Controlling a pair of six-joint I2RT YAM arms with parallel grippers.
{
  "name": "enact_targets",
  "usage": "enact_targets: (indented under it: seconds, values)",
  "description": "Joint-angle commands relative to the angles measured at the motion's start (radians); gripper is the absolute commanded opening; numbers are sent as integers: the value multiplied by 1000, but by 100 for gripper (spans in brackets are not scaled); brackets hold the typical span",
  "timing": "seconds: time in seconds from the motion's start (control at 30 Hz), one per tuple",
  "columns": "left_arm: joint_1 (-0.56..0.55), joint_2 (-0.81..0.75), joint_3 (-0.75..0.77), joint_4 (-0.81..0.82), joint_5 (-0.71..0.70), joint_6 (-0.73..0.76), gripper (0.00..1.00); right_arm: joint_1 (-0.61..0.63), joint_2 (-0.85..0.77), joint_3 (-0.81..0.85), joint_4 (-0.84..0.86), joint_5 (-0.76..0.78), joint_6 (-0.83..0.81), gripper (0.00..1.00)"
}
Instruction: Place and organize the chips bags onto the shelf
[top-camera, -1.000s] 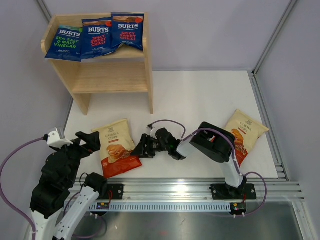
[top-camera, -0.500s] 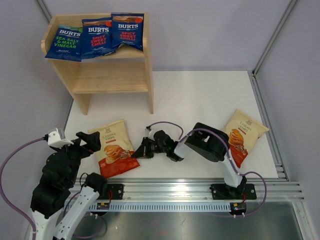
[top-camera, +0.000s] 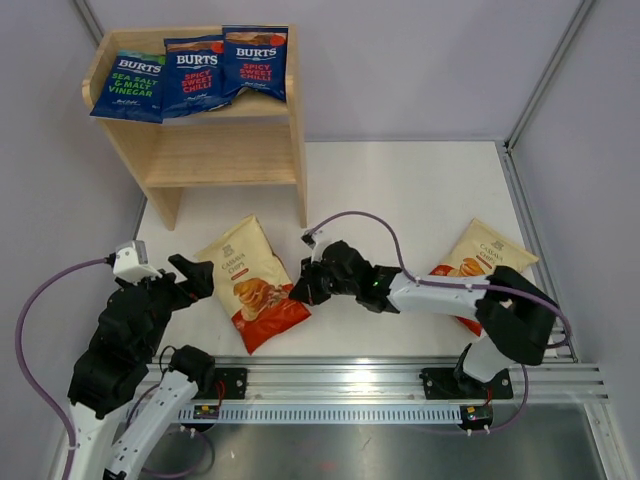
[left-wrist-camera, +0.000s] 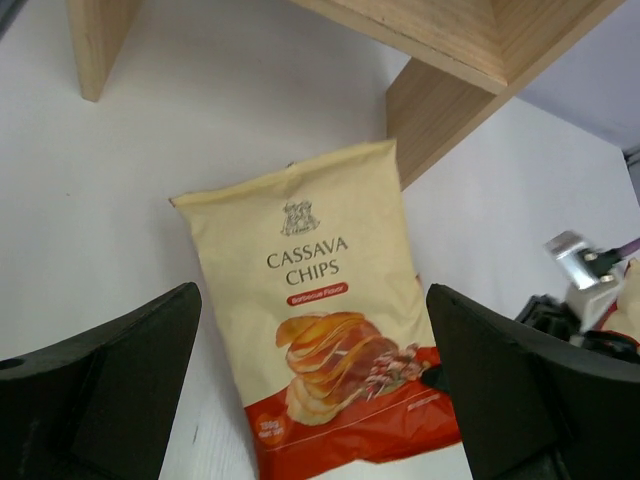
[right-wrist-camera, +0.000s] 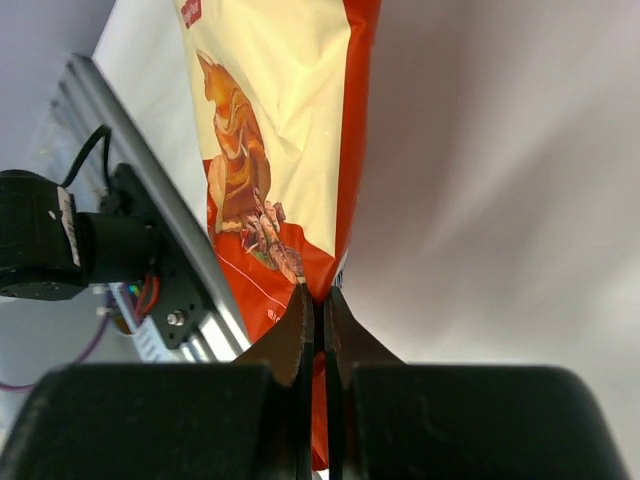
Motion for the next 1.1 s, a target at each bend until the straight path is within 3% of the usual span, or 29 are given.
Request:
enact_targets:
  seconds: [0.0, 0.23, 0.53, 0.63, 0.67, 0.73, 0.77, 0.93, 1.07]
  values:
    - [-1, 30, -14, 59, 115, -44, 99, 8, -179, 93, -378, 241, -261, 0]
    - [-1, -29, -164, 185, 190, -151, 99, 8, -410, 86, -496, 332, -240, 0]
    - [-1, -71, -486, 557, 448, -284, 99, 8, -668, 55, -472, 452, -197, 0]
    - [-1, -42, -638, 795, 575, -401, 99, 8, -726, 52, -454, 513, -182, 0]
    - [-1, -14, -678, 967, 639, -471, 99, 9, -744, 47, -438, 525, -172, 0]
    - [-3, 21, -794, 1143, 670, -545, 99, 8, -798, 18, -370, 550, -146, 0]
    - [-3, 59, -830, 1338, 690, -615, 99, 9, -815, 4, -337, 556, -133, 0]
    - [-29, 194, -940, 1772, 657, -700, 99, 8, -872, -75, -62, 561, -67, 0]
    - [-105, 282, -944, 2057, 557, -641, 99, 9, -858, -129, 144, 544, -5, 0]
